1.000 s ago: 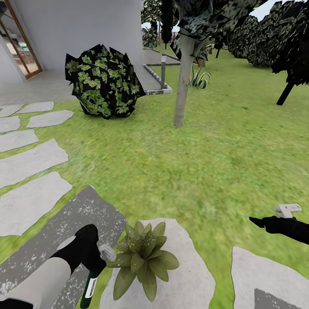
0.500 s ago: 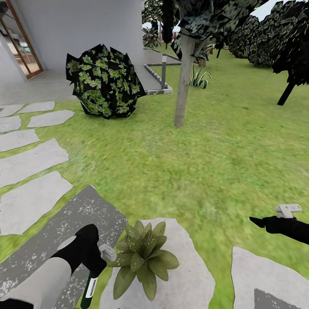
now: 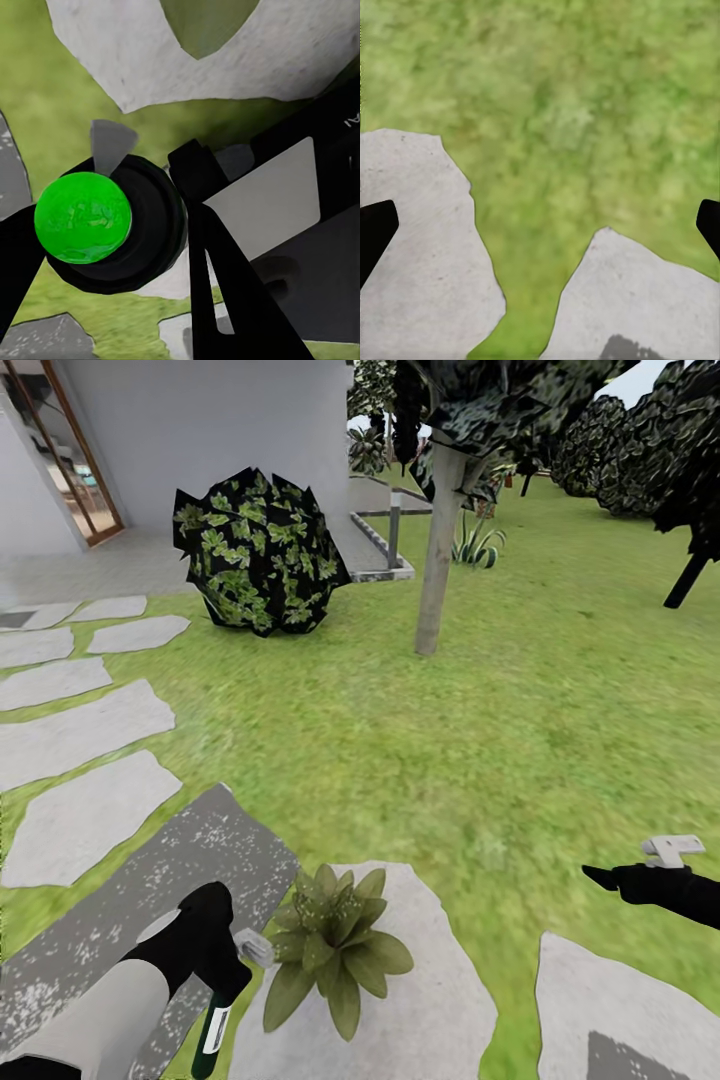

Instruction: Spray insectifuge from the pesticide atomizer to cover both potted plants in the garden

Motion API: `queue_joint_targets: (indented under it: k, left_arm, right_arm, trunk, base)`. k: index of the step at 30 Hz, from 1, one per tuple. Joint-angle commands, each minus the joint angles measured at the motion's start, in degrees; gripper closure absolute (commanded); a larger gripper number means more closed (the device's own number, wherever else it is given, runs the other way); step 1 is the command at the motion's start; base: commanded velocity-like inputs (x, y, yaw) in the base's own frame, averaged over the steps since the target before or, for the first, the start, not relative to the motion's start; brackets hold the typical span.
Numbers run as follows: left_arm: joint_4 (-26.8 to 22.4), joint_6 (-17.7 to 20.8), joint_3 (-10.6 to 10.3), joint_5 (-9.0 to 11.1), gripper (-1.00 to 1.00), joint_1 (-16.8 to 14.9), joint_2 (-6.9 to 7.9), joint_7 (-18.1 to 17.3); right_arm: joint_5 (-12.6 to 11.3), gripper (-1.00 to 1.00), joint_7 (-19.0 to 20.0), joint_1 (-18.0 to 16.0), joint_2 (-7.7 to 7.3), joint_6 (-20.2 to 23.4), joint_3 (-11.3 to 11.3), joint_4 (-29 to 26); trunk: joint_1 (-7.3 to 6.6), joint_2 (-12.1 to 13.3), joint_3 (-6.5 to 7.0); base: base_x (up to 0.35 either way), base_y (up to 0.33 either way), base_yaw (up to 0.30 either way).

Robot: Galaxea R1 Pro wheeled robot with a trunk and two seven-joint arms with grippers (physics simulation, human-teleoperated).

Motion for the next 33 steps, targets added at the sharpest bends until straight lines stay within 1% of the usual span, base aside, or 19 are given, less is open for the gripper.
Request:
queue_joint_targets:
  k: [1, 6, 14, 25, 33]
  left_arm:
    - [-0.1, 0.3, -0.2, -0.5, 1.00, 0.0, 0.03, -0.6]
    - [-0.2, 0.3, -0.3, -0.5, 1.00, 0.0, -0.02, -0.6]
    - [-0.3, 0.3, -0.3, -0.5, 1.00, 0.0, -0.11, -0.6]
    - [-0.2, 0.3, -0.2, -0.5, 1.00, 0.0, -0.09, -0.5]
    - [-0.2, 0.3, -0.5, -0.6, 1.00, 0.0, -0.31, -0.4]
  right_arm:
    - [0.5, -1.00, 0.6, -0.1, 0.00, 0.2, 0.0, -0.1]
    - [0.5, -1.00, 0.6, -0.1, 0.00, 0.2, 0.0, -0.1]
    - [0.5, -1.00, 0.5, -0.1, 0.00, 0.2, 0.2, -0.1]
    - [0.5, -1.00, 0.5, 0.0, 0.00, 0.2, 0.2, -0.1]
    - [0.5, -1.00, 0.5, 0.0, 0.00, 0.2, 0.0, 0.0]
  trunk:
    - [-0.01, 0.0, -0.07]
    - [-0.01, 0.0, -0.19]
    - [-0.01, 0.0, -0.41]
    - [-0.01, 0.0, -0.72]
    - [-0.01, 0.0, -0.78]
  base:
    - [-0.002, -0.001, 0.117]
    - [-0.001, -0.037, 0.194]
    - [-0.074, -0.201, 0.232]
    - [-0.013, -0.014, 0.230]
    - [0.000, -0.092, 0.043]
